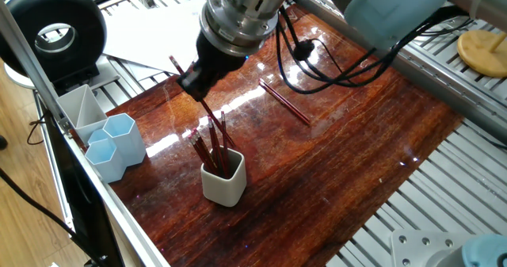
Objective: Put the pen into the pen holder
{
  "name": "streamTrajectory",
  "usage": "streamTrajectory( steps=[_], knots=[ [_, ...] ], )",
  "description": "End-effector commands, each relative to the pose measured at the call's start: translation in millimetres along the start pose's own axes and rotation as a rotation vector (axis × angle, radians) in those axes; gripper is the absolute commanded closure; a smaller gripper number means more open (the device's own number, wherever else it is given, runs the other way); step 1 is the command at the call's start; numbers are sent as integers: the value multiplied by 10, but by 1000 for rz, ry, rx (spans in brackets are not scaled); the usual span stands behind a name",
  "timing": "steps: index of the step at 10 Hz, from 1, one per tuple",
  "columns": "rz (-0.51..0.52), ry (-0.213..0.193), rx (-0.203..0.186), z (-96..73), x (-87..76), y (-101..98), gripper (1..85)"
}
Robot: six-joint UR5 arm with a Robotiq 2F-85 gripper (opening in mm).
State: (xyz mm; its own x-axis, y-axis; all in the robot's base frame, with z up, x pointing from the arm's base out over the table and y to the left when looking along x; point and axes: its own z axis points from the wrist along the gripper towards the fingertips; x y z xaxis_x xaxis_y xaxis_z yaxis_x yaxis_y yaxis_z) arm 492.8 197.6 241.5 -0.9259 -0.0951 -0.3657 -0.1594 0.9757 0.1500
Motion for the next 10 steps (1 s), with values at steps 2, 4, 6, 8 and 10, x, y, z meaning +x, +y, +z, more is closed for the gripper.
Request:
streamTrajectory(
  steps=[2,4,6,8,10],
  knots=[
    [69,-22,0,-13,-33,9,847],
    [51,-106,8,109,-7,0,847],
    [29,-140,12,220,47,-34,847],
    [12,-200,14,242,-72,5,847],
    [-6,-241,19,350,-66,-29,847]
  ],
)
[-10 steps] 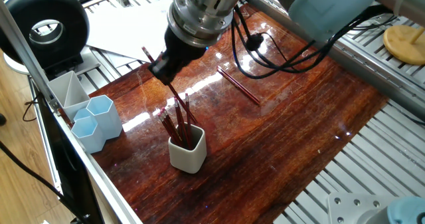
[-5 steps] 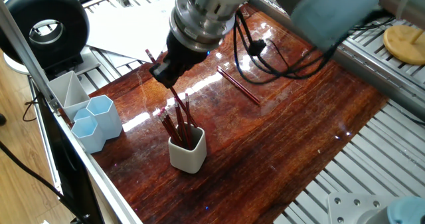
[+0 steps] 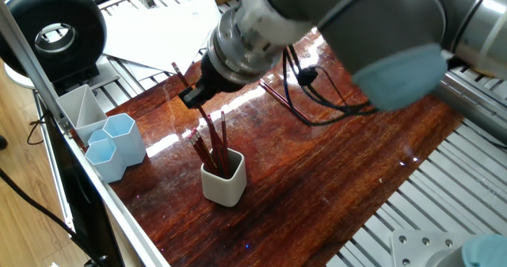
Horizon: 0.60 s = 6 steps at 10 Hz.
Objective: Put the pen into the pen holder
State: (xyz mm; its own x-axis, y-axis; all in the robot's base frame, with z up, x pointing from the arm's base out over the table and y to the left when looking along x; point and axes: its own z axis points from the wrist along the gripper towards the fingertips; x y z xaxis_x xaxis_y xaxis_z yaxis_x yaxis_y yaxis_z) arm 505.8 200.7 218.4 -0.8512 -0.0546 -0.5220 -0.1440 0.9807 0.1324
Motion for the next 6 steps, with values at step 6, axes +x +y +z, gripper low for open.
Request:
streamTrajectory(
  steps=[6],
  knots=[
    [-15,-53,9,163,87,-33,847]
  ],
)
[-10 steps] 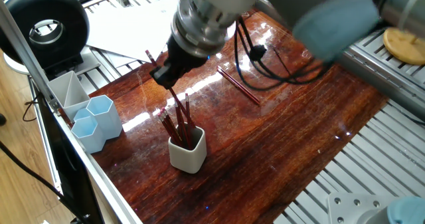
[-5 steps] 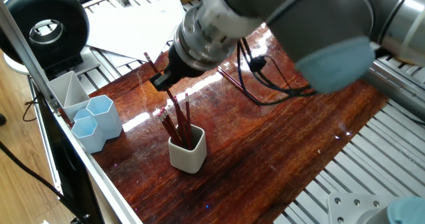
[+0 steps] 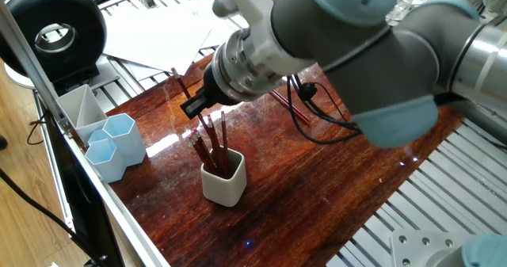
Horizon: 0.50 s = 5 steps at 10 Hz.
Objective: Put the pen into the pen holder
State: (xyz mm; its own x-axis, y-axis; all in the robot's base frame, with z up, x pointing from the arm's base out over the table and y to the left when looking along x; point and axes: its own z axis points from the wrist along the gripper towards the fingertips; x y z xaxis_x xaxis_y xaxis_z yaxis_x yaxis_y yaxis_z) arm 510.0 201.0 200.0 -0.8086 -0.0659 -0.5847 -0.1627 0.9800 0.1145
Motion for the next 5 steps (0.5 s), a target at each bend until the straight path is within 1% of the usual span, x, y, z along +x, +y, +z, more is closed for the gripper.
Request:
streamTrajectory(
  steps=[1,2,3,4,5],
  knots=[
    [30,72,12,-104,19,2,847],
    [50,118,13,-115,138,6,847],
    [65,145,8,-124,208,22,847],
    [62,138,-2,-121,187,47,847],
    [53,138,2,-122,189,37,847]
  ],
)
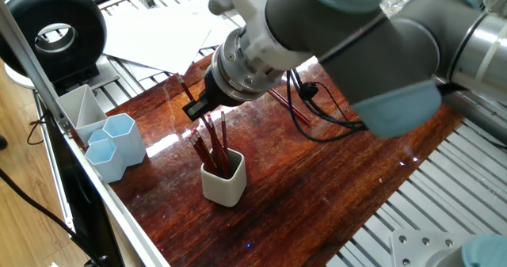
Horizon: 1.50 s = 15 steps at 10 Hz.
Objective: Put the pen into the pen holder
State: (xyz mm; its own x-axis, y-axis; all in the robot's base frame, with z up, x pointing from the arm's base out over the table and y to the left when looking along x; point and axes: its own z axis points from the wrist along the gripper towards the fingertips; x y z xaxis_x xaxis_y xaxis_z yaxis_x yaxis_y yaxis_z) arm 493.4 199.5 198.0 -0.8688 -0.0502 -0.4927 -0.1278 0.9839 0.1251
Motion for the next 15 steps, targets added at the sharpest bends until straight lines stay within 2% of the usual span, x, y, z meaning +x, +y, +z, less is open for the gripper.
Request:
streamTrajectory(
  steps=[1,2,3,5,6,10,13,14,15],
  knots=[
    [14,21,-4,-36,17,13,847],
    [7,-8,-2,-35,-59,6,847],
    [-19,-42,17,-28,-133,-29,847],
    [-17,-75,24,9,-163,16,847],
    [-19,-76,28,19,-117,12,847],
    [24,-45,18,218,203,-39,847],
    [37,-2,19,231,369,-13,833],
    [22,10,0,224,404,38,697],
    [14,24,-16,221,442,77,633]
  ],
)
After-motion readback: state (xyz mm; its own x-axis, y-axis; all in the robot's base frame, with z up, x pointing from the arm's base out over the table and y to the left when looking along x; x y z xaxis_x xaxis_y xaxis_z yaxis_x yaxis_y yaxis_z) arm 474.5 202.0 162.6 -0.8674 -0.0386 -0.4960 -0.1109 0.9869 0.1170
